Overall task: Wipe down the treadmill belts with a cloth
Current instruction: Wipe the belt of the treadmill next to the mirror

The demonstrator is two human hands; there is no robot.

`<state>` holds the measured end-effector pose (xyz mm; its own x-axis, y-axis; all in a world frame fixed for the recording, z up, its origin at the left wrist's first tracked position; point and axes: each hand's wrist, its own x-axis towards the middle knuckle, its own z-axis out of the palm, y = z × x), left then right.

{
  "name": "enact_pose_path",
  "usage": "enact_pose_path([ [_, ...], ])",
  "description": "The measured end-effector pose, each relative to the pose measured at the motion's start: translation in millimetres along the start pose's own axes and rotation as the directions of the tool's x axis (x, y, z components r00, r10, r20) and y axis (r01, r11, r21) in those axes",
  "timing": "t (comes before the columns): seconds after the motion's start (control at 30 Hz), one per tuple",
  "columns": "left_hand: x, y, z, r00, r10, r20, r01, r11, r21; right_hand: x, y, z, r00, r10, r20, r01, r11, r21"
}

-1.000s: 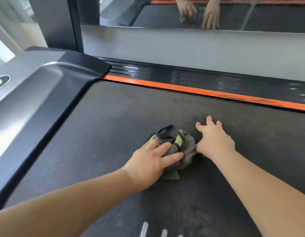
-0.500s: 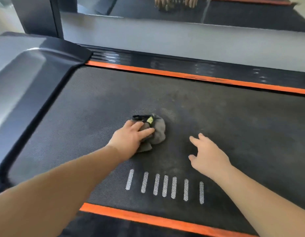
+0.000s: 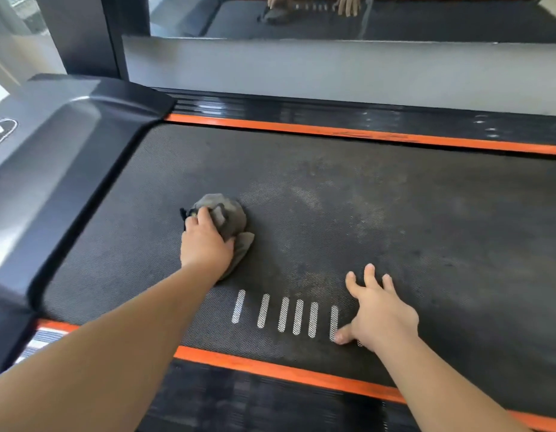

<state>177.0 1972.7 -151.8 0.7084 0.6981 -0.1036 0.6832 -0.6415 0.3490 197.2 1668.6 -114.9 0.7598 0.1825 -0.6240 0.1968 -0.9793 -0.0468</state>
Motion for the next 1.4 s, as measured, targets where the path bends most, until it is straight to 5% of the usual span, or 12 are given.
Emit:
enact_pose_path([
  [0.1, -15, 11, 16, 1.000, 0.004, -0.003, -0.004, 0.998, 0.057, 3, -1, -2, 1.000, 0.020, 0.018, -0.020, 1.000, -0.002],
  [0.23, -74, 47, 37, 0.911, 0.402, 0.090, -0.410, 0.907, 0.094, 7, -4, -2, 0.999, 0.032, 0.024, -0.032, 0.999, -0.019],
  [0.37, -88, 54, 34, 0.410, 0.819, 0.402, -0.908, 0.408, 0.097, -3, 0, 1, 1.000, -0.008, -0.002, 0.008, 1.000, 0.000],
  [0.43, -45, 50, 24, 0.517, 0.759, 0.397, -0.856, 0.462, 0.233, -4, 1, 2, 1.000, -0.025, 0.003, 0.025, 1.000, -0.010],
  [0.53, -24, 49, 20, 0.924, 0.351, 0.151, -0.374, 0.913, 0.163, -3, 1, 2, 1.000, -0.010, -0.011, 0.010, 1.000, -0.019],
  [0.63, -83, 44, 27, 0.874, 0.448, 0.188, -0.478, 0.863, 0.165, -1, 1, 3, 1.000, -0.014, 0.004, 0.014, 1.000, -0.026],
  [0.8, -122, -30, 9, 0.375, 0.853, 0.363, -0.925, 0.369, 0.088, 1, 2, 7, 1.000, -0.005, 0.012, 0.006, 1.000, -0.008],
  [0.87, -87, -34, 2, 0.445, 0.826, 0.347, -0.896, 0.404, 0.186, 1, 1, 6, 1.000, -0.002, 0.004, 0.002, 1.000, -0.013],
  [1.0, -71, 23, 11, 0.951, 0.273, 0.146, -0.298, 0.934, 0.196, -1, 0, 4, 0.999, 0.004, 0.033, -0.002, 0.999, -0.043],
  [1.1, -133, 59, 32, 0.904, 0.375, 0.206, -0.410, 0.897, 0.166, -1, 0, 3, 1.000, 0.000, 0.007, 0.000, 0.999, -0.039],
  [1.27, -117, 57, 16, 0.496, 0.722, 0.482, -0.846, 0.528, 0.080, -3, 2, 3, 1.000, -0.029, 0.004, 0.029, 0.999, -0.017],
  [1.4, -42, 59, -1, 0.856, 0.370, 0.361, -0.485, 0.815, 0.317, -3, 3, 3, 1.000, -0.029, 0.006, 0.029, 0.999, -0.042],
])
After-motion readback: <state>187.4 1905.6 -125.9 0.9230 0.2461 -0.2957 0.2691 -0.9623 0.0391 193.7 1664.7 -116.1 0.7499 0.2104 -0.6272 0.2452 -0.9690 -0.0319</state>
